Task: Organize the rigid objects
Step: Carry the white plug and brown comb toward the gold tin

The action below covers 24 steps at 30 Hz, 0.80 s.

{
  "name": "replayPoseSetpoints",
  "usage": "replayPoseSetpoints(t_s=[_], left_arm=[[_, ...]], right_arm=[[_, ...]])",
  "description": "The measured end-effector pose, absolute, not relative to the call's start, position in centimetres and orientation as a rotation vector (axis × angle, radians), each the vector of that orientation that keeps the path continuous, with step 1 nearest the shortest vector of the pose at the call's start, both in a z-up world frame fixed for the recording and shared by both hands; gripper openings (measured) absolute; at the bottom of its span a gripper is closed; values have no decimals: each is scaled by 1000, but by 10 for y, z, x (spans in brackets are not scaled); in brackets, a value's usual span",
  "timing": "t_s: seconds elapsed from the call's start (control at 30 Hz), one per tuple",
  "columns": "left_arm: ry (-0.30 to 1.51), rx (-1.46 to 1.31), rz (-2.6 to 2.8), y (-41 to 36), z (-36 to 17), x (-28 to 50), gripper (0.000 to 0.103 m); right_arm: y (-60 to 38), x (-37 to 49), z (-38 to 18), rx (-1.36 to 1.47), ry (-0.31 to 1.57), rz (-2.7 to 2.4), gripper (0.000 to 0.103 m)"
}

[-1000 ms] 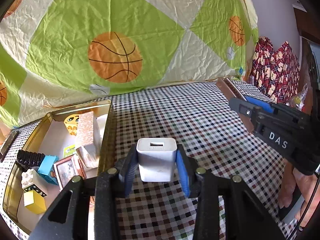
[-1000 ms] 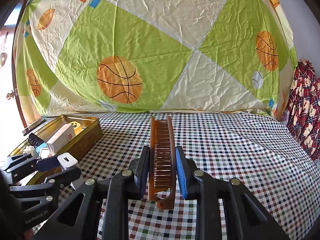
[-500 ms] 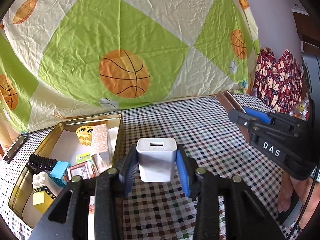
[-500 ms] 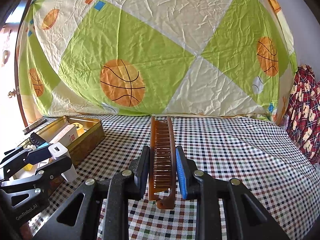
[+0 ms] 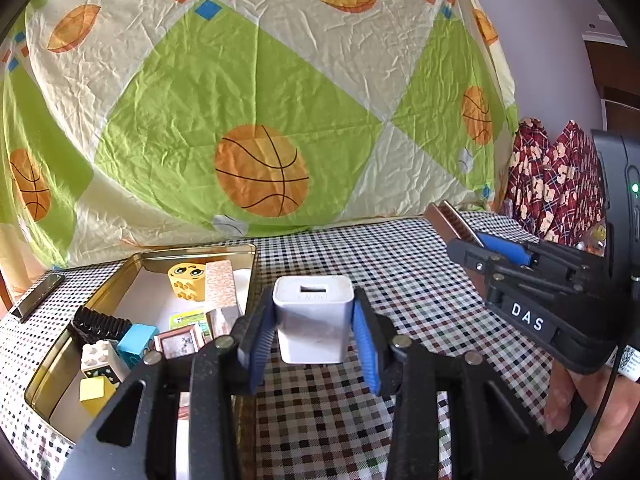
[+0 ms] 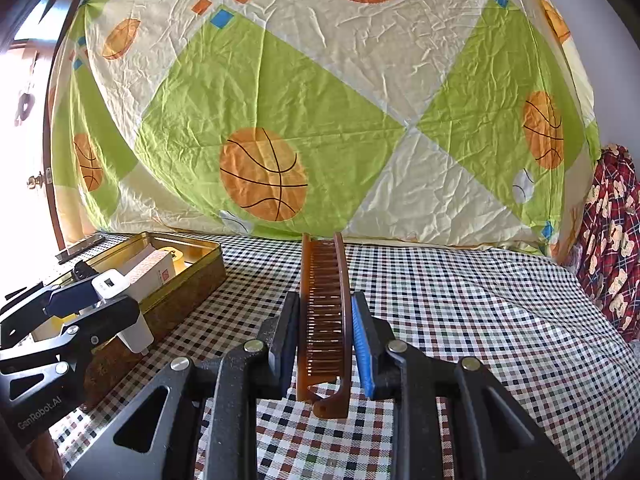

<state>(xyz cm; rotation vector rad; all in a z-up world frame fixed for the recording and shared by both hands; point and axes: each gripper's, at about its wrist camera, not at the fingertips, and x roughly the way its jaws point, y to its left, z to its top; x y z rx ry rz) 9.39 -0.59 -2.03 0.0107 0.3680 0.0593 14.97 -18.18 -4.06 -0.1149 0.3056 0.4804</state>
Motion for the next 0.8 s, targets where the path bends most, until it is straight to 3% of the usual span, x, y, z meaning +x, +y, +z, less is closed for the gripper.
replayPoseSetpoints(t_s=[0.8], left_arm=[[275,-26,67,6,-14,61,37]], right_arm=[[-168,113,-38,-132,226,559,27]])
